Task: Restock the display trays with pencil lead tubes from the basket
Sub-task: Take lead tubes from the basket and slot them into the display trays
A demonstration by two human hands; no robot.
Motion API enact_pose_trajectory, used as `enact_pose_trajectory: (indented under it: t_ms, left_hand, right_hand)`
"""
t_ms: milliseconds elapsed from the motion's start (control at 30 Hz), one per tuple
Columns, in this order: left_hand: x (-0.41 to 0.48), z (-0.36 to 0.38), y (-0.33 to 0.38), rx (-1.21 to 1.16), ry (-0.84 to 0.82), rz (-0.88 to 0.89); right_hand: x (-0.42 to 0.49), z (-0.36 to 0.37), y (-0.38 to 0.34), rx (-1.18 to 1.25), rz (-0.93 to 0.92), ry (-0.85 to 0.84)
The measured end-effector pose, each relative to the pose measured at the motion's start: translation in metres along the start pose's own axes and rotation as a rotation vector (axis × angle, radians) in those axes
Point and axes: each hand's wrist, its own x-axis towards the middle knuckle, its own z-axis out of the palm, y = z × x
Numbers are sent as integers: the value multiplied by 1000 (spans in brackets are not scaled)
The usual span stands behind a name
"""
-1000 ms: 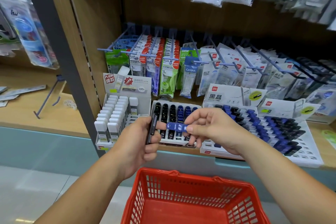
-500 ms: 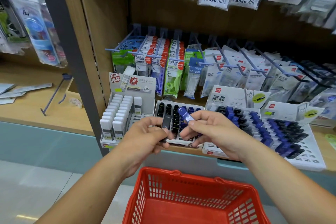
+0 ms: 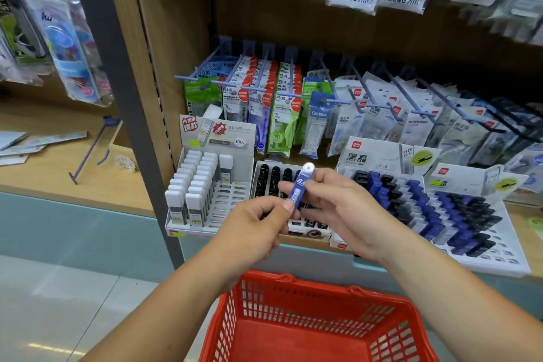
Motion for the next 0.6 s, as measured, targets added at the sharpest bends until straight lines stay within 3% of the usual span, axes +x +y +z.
enact_pose_trajectory:
  t_ms: [200, 333, 467, 600]
  left_hand:
    - [2, -6, 1, -104, -57, -102]
    - [5, -9, -4, -74, 13, -141]
    - [5, -18, -10, 118, 105, -120]
    - [5, -18, -13, 138, 141, -112]
  right_hand:
    - [0, -14, -3, -85, -178, -27]
    - [5, -20, -4, -90, -241, 144]
    - [12, -28, 5, -537, -253, 248]
    - [18, -29, 24, -718, -259, 222]
